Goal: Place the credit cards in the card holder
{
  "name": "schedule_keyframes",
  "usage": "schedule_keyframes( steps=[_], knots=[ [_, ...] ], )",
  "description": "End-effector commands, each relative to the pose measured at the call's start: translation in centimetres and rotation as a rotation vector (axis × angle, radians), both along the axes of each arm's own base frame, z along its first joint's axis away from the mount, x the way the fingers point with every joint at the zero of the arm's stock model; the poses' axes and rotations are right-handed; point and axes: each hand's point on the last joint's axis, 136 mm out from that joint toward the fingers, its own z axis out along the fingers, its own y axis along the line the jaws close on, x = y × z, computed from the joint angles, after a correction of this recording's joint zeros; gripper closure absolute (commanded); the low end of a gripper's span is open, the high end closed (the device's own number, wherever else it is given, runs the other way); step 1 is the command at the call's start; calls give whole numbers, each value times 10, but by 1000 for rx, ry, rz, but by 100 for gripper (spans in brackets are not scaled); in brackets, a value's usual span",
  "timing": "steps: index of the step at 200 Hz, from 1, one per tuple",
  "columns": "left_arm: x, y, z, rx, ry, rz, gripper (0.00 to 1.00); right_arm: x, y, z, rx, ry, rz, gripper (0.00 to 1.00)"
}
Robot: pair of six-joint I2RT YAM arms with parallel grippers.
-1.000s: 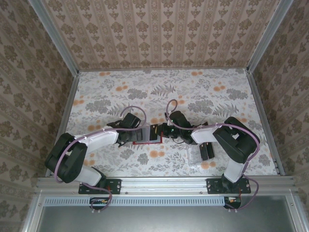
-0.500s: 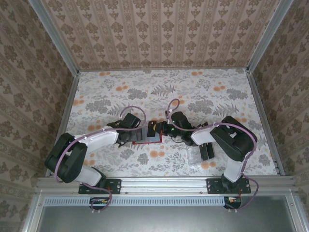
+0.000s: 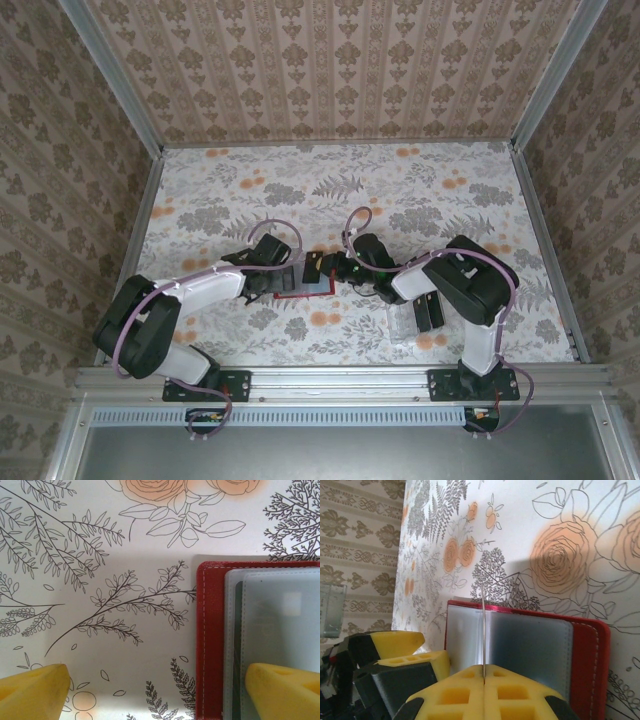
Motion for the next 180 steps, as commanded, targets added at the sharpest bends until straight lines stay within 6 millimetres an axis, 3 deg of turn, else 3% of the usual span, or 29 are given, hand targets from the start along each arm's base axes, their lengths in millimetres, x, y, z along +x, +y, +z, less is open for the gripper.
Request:
schedule_keyframes(
  steps=[1, 89, 180],
  knots=[
    [-20, 22, -20, 83, 86, 21, 0, 0, 5, 3, 50, 0, 12, 100],
    [-21, 22, -20, 82, 88, 21, 0, -4, 10, -6, 78, 34, 21, 100],
    [-21, 22, -20, 81, 88, 18, 0, -27, 10, -21, 68, 94, 99, 100]
  ],
)
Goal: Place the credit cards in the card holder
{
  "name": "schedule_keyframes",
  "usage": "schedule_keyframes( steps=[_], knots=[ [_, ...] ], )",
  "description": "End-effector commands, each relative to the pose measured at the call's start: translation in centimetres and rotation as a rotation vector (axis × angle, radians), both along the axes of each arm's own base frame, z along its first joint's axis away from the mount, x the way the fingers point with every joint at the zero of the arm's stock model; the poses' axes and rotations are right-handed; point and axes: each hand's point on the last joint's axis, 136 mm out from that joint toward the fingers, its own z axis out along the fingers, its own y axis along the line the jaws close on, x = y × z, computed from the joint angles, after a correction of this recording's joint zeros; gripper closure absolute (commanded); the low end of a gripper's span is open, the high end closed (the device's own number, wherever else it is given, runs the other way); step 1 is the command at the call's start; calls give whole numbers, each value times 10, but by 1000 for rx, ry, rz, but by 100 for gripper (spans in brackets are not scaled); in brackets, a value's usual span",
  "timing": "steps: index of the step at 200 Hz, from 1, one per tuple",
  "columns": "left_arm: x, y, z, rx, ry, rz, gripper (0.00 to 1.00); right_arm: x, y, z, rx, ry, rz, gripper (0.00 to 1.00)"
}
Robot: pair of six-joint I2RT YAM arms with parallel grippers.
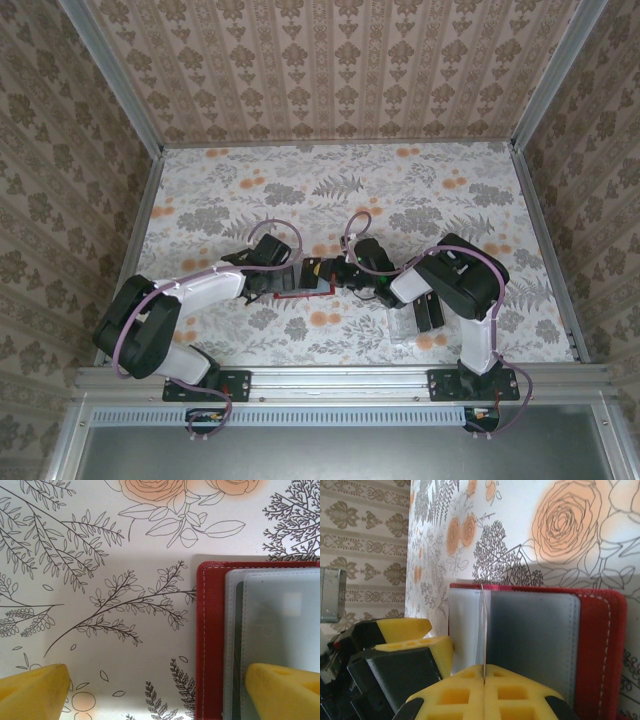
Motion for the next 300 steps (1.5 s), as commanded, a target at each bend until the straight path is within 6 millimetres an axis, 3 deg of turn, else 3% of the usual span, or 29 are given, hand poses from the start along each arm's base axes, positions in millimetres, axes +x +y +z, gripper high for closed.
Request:
schedule_keyframes(
  steps=[1, 220, 241, 275, 300],
  knots=[
    [-21, 22, -20, 82, 91, 18, 0, -14, 4, -10, 4, 34, 54, 100],
    [-21, 19, -23, 62, 90, 18, 0, -21, 28, -33, -51, 142, 174, 100],
    [-19, 16, -20, 50, 84, 15, 0, -21, 26, -26, -78, 135, 173, 87],
    [-13, 11, -10, 8, 70, 20, 0, -18, 19, -13, -158, 120, 172, 54],
    [-7, 8, 0, -33, 55, 30, 0, -15, 15, -4, -214, 113, 169, 40]
  ],
)
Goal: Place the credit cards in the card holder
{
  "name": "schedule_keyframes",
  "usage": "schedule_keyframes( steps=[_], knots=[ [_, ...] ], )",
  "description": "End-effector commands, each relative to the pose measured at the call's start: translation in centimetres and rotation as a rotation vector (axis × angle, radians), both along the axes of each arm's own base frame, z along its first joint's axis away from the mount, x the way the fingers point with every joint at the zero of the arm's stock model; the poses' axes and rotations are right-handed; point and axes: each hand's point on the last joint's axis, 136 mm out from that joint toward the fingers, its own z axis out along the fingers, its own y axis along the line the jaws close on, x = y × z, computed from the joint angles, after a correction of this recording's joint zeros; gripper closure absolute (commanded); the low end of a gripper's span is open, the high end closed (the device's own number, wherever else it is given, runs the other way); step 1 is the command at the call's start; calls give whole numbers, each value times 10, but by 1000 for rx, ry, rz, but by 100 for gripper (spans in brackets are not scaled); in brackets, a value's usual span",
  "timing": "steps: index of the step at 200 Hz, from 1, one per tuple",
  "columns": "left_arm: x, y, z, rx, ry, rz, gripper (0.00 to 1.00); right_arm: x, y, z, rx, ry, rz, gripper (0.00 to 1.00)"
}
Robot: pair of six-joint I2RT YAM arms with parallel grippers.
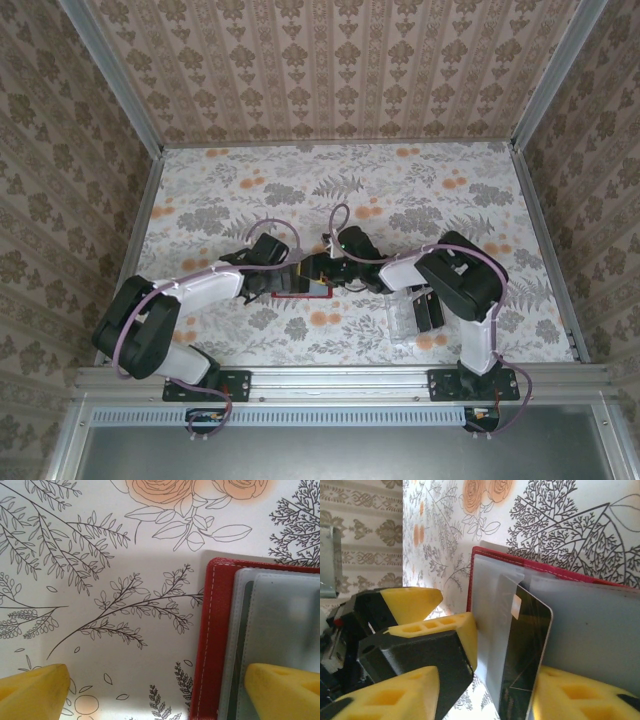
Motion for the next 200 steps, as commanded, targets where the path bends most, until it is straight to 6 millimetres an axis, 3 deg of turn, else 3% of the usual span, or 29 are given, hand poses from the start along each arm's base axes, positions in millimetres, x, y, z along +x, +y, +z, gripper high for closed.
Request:
schedule_keyframes(
  steps=[1, 37, 89, 102, 126, 143, 200],
  knots=[
    [-9, 5, 0, -14, 53, 14, 0, -7, -16, -14, -148, 36, 1, 39],
    [-1, 6, 16, -53, 24, 26, 0, -4, -19, -1, -192, 26, -1, 34],
    [0, 19, 18, -59, 22, 53, 0, -1, -28, 7, -278, 23, -17, 38],
    [0, 21, 15, -51, 32, 53, 0, -1, -34, 3, -330, 33, -25, 45],
    [-1, 23, 9, -34, 50, 54, 0, -1, -41, -4, -448, 36, -24, 71],
    [-2, 25, 5, -22, 56, 59, 0, -2, -42, -8, -514, 30, -11, 83],
    [-6, 31, -5, 10, 81, 63, 0, 1, -36, -20, -589, 21, 15, 89]
  ],
)
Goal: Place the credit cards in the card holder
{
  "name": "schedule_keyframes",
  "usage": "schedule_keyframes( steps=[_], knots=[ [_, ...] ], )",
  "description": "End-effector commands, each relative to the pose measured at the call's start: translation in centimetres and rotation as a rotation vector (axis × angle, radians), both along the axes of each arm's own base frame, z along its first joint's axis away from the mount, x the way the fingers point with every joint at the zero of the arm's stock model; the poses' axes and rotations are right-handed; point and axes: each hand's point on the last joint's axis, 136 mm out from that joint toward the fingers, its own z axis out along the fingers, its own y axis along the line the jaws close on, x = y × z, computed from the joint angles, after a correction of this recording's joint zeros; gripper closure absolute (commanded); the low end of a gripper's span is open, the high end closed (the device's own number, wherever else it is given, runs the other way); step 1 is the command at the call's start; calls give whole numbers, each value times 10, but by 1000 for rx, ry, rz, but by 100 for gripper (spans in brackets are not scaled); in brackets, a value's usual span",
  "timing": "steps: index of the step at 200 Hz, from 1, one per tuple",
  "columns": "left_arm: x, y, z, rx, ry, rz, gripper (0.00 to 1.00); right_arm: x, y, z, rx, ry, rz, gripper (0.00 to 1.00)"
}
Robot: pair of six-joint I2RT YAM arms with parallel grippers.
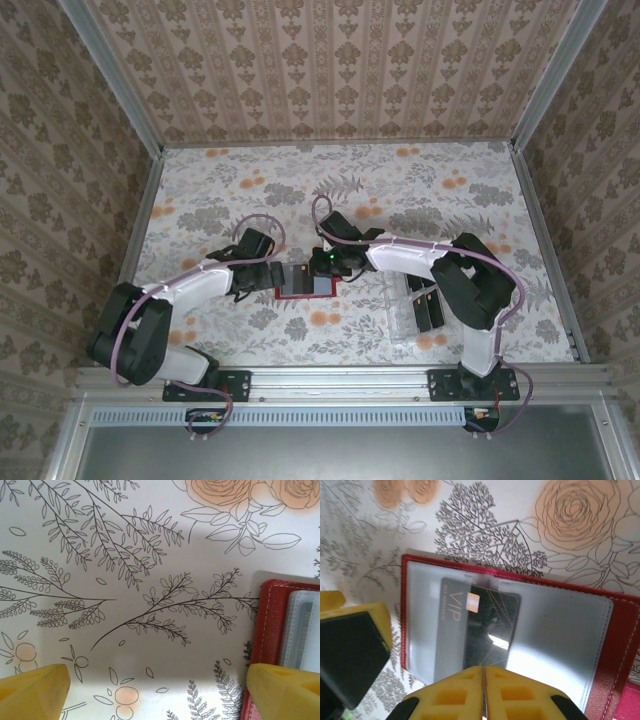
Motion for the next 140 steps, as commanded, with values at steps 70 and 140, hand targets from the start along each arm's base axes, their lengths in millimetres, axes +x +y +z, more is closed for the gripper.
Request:
schedule_keyframes(
  steps=[70, 140],
  knots=[
    [-9, 9, -21, 54, 66, -5, 0, -3, 7, -27, -97, 42, 45, 90],
    [-13, 8, -32, 41, 87, -2, 0, -3, 31, -21, -24, 55, 66, 90]
  ],
)
